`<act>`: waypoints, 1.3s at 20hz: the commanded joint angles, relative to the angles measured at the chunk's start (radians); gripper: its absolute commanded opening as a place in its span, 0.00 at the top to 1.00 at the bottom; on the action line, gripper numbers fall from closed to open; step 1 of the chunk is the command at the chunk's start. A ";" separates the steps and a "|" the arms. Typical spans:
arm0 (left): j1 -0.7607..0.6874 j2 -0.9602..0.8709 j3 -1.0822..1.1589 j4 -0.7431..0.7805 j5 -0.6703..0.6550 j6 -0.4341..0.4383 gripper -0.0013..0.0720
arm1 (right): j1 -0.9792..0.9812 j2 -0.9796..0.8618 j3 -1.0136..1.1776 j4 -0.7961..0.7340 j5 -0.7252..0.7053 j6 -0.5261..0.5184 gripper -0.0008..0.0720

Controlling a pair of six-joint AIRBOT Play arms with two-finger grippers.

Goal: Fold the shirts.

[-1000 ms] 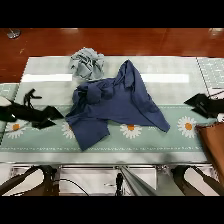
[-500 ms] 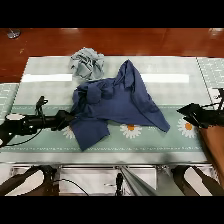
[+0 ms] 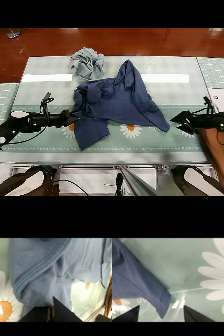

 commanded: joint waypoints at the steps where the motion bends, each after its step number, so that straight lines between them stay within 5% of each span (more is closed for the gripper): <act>1: -0.002 -0.001 0.003 -0.002 -0.021 0.003 0.95 | 0.072 -0.111 0.001 0.059 -0.016 -0.032 0.13; 3: -0.002 -0.001 0.003 -0.002 -0.024 0.003 0.95 | 0.113 -0.146 0.001 0.109 -0.055 -0.032 0.16; 4: -0.002 -0.001 0.003 -0.002 -0.024 0.003 0.95 | 0.137 -0.153 0.002 0.132 -0.076 -0.032 0.25; 6: -0.003 -0.001 0.003 -0.002 -0.024 0.003 0.95 | 0.183 -0.154 0.008 0.147 -0.109 -0.032 0.63; 7: -0.003 -0.001 0.004 -0.002 -0.024 0.003 0.95 | 0.204 -0.154 0.019 0.145 -0.113 -0.036 0.91; 8: -0.002 -0.001 0.006 -0.003 -0.024 0.003 0.95 | 0.218 -0.154 0.040 0.146 -0.109 -0.043 0.96; 13: 0.050 0.051 0.319 -0.257 -0.159 0.035 0.95 | 0.232 -0.105 0.489 0.218 0.025 -0.006 0.96; 16: 0.052 0.127 0.726 -0.278 -0.071 0.035 0.95 | 0.232 -0.060 0.941 0.236 0.056 0.017 0.96; 21: 0.061 0.219 1.278 0.217 -0.035 -0.272 0.95 | 0.231 0.142 1.356 0.127 0.070 0.090 0.96; 26: 0.061 0.382 1.506 0.606 -0.171 -0.391 0.95 | 0.231 0.428 1.361 -0.069 0.078 0.158 0.96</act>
